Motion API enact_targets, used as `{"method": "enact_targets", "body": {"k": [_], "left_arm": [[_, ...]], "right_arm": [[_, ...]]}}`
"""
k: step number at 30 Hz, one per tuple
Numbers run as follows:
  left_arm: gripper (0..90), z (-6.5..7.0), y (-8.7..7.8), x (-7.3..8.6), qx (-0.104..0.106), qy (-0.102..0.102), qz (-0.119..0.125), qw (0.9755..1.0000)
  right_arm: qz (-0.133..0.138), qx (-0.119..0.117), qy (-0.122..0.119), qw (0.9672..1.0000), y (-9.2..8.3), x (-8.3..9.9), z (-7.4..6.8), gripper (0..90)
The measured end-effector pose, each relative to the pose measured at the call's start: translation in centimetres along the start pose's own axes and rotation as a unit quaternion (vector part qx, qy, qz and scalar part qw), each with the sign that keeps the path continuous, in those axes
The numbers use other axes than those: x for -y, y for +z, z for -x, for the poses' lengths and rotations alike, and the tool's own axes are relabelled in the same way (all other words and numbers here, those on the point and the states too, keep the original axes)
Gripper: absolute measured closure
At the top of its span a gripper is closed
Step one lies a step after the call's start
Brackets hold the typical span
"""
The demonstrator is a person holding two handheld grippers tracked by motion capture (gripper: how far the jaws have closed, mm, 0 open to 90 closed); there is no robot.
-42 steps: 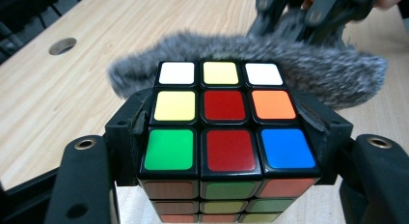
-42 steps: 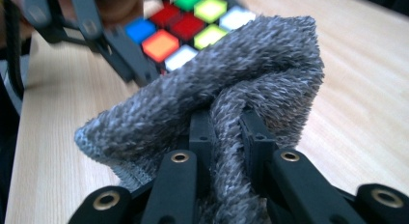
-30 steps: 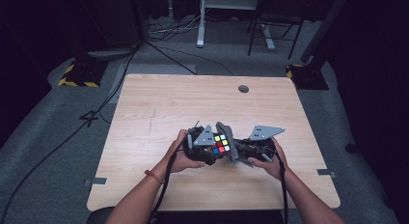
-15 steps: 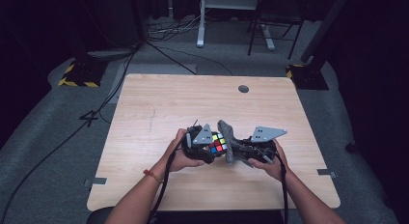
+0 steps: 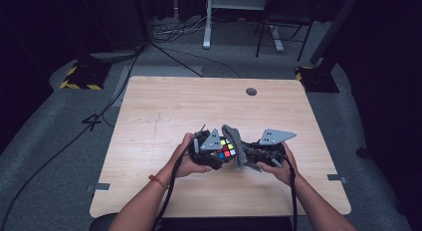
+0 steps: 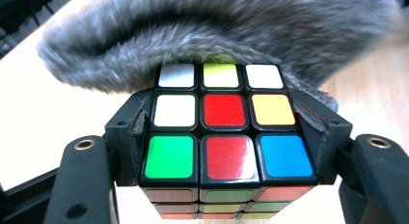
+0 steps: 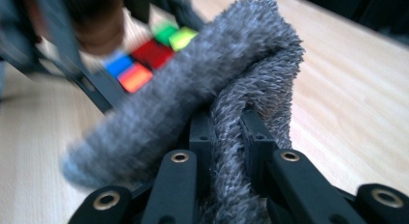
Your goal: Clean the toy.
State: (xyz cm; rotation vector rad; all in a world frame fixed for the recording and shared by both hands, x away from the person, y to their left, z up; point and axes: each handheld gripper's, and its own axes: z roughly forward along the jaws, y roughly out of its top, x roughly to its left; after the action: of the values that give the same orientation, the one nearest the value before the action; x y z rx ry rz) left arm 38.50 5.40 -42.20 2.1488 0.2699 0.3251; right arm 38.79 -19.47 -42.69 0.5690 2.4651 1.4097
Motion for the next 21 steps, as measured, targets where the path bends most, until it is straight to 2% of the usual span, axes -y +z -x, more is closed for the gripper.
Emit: {"method": "enact_targets", "body": {"k": [3,8,10,13,15,18,21], "left_arm": [[33.3,0.1,-0.5,-0.3,-0.002,0.004,0.013,0.9999],[33.3,-0.1,-0.9,-0.2,0.005,-0.004,0.032,0.9995],[33.2,-0.1,-0.9,-0.2,0.001,-0.004,0.032,0.9995],[33.0,-0.3,-0.5,0.1,-0.006,-0.006,0.016,0.9998],[33.0,-0.4,-0.3,0.3,-0.005,-0.008,0.008,0.9999],[32.8,-0.4,0.0,0.3,-0.010,-0.005,-0.003,0.9999],[32.5,-0.2,0.2,0.3,-0.012,-0.002,-0.012,0.9999]], "right_arm": [[-0.023,-0.006,0.003,0.9997,0.8,0.6,0.2,78.6],[-0.034,-0.017,0.013,0.9992,1.5,0.9,0.1,78.6],[-0.028,-0.024,0.019,0.9992,1.5,0.9,0.2,78.7],[-0.002,-0.030,0.020,0.9993,0.8,0.5,0.1,78.8],[0.011,-0.026,0.017,0.9994,0.3,0.2,-0.1,78.8],[0.017,-0.016,0.007,0.9997,0.0,0.0,-0.5,78.9],[0.025,-0.017,0.003,0.9995,-0.2,-0.2,-0.7,78.9]]}}
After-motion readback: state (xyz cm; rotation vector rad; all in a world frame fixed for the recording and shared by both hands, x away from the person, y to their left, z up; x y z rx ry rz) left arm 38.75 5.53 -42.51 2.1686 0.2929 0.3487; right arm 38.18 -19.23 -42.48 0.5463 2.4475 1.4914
